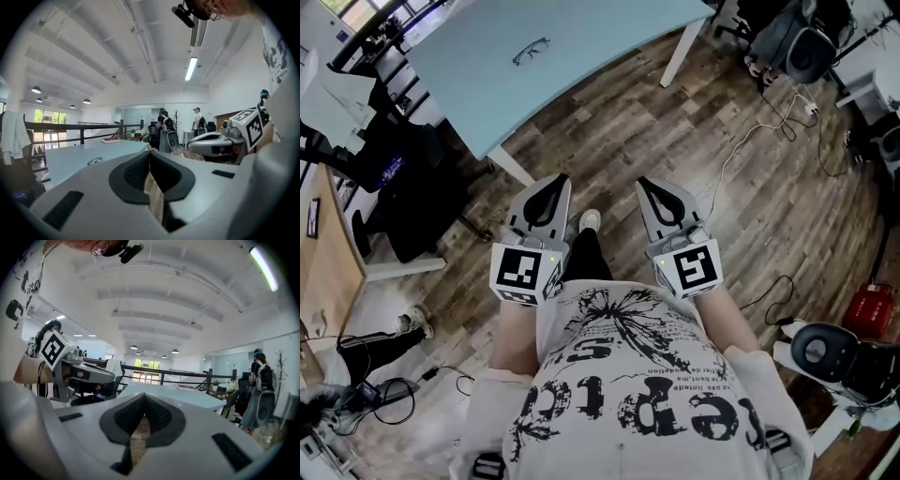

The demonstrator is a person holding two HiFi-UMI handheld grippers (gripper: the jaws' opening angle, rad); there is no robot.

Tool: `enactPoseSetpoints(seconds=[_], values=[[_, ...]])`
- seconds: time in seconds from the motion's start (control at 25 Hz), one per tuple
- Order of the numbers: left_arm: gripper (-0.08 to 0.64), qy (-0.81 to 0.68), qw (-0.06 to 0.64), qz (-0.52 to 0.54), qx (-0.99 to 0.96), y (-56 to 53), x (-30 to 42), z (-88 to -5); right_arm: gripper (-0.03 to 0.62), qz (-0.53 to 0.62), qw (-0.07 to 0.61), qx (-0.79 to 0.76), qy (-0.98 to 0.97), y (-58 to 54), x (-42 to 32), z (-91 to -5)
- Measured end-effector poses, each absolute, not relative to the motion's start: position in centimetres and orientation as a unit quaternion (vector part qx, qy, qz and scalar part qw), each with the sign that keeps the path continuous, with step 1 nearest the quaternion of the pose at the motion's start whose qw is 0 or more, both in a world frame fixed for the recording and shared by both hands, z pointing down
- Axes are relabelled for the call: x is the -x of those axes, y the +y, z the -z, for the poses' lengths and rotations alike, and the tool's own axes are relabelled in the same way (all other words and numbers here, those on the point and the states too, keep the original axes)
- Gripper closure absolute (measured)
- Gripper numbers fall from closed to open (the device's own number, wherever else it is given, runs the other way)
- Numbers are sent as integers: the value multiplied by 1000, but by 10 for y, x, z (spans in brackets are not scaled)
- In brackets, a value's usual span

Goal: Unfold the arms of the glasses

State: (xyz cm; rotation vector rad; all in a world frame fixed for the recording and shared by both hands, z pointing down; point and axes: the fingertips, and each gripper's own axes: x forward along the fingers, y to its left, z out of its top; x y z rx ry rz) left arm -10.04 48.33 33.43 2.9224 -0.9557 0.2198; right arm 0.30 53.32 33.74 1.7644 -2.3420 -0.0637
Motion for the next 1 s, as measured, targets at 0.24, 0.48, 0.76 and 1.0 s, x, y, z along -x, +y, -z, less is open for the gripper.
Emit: enactPoseSetpoints(seconds=[0.24,0.48,0.76,1.0], values=[[541,-314,29,-69,-946,348,86,-323,581,19,108,-594,-797,397,-18,-325],[541,-312,26,-70,-947,241,70,-311,581,18,108,-581,-806,280,-28,-315],[541,-353,36,-88,-931,163,66,-323,581,15,114,-543,-832,187,-36,-325],[541,-423,44,-93,-900,94,63,-334,581,1,106,-490,-865,100,-52,-340]])
